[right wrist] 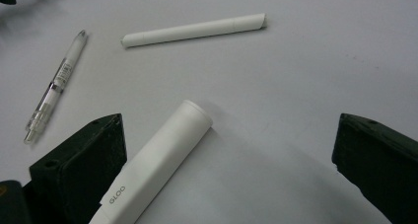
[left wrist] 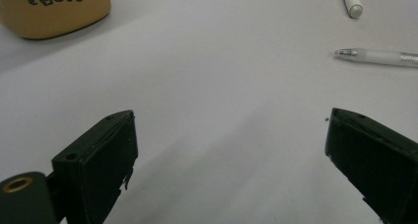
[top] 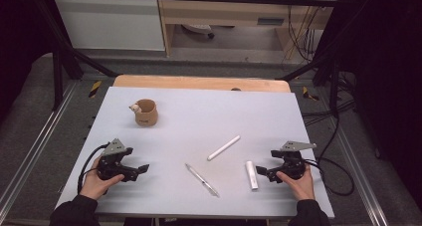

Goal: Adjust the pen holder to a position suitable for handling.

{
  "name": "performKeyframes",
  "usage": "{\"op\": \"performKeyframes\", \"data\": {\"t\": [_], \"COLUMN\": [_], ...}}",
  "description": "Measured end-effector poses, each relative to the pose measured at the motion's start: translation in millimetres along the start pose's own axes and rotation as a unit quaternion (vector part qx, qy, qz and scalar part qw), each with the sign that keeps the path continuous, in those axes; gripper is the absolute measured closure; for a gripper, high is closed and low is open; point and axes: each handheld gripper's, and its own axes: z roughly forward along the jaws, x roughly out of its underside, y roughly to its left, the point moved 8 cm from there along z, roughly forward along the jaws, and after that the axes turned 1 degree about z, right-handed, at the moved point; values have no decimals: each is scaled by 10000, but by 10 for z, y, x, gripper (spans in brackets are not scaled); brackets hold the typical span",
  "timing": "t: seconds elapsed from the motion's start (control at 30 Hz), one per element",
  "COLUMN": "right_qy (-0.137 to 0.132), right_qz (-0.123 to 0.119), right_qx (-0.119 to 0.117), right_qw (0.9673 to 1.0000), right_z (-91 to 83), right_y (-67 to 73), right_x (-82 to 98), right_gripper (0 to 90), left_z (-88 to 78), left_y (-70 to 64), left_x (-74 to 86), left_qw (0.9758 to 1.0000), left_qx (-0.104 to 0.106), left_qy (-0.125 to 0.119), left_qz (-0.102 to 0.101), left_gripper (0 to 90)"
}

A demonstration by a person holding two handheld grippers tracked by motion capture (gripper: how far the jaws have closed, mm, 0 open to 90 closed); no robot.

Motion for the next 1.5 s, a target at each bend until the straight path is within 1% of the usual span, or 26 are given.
{"op": "performKeyframes", "data": {"t": [0.1, 0.2, 0.3, 0.43, 0.5, 0.6, 0.73, 0.83, 0.87, 1.07, 1.17, 1.2, 1.23, 1.5], "right_qy": [25, 14, 15, 52, 59, 49, 68, 69, 70, 69, 85, 87, 99, 98], "right_qz": [-4, -2, -5, 0, -36, -16, -47, -52, -45, -62, -46, -51, -59, -72], "right_qx": [0, 6, 18, 0, 1, 27, 36, 44, 44, 40, 51, 53, 64, 78], "right_qw": [10000, 10000, 10000, 10000, 10000, 10000, 10000, 10000, 10000, 9999, 9999, 9999, 9999, 9999], "right_z": [2, 1, 2, 15, 18, 15, 18, 20, 18, 16, 22, 24, 25, 28], "right_y": [1, -1, -2, 9, 5, 4, 3, 1, 2, 7, 8, 8, 6, 4], "right_x": [5, 2, 3, 12, 13, 13, 18, 16, 17, 19, 23, 24, 26, 27], "right_gripper": [6, 6, 6, 6, 6, 6, 6, 6, 6, 6, 6, 6, 6, 6], "left_z": [4, 6, 7, 12, 14, 17, 24, 27, 29, 21, 19, 18, 15, 9], "left_y": [-6, 1, 3, 2, 1, -5, -22, -35, -39, -27, -20, -22, -19, -29], "left_x": [-3, -7, -10, -21, -26, -31, -38, -52, -59, -111, -140, -150, -163, -247], "left_qw": [10000, 10000, 10000, 10000, 10000, 10000, 9999, 9999, 9999, 9999, 9999, 9999, 9999, 9999], "left_qx": [-9, -63, -55, -77, -67, -35, -33, -17, -8, -72, -99, -98, -103, -118], "left_qy": [24, 49, 49, 43, 50, 64, 105, 112, 102, 111, 134, 137, 130, 111], "left_qz": [20, 7, -24, -5, 3, -42, -4, -18, -43, -52, -16, -41, -6, 37], "left_gripper": [57, 56, 55, 55, 55, 56, 56, 57, 57, 59, 59, 59, 59, 57]}}
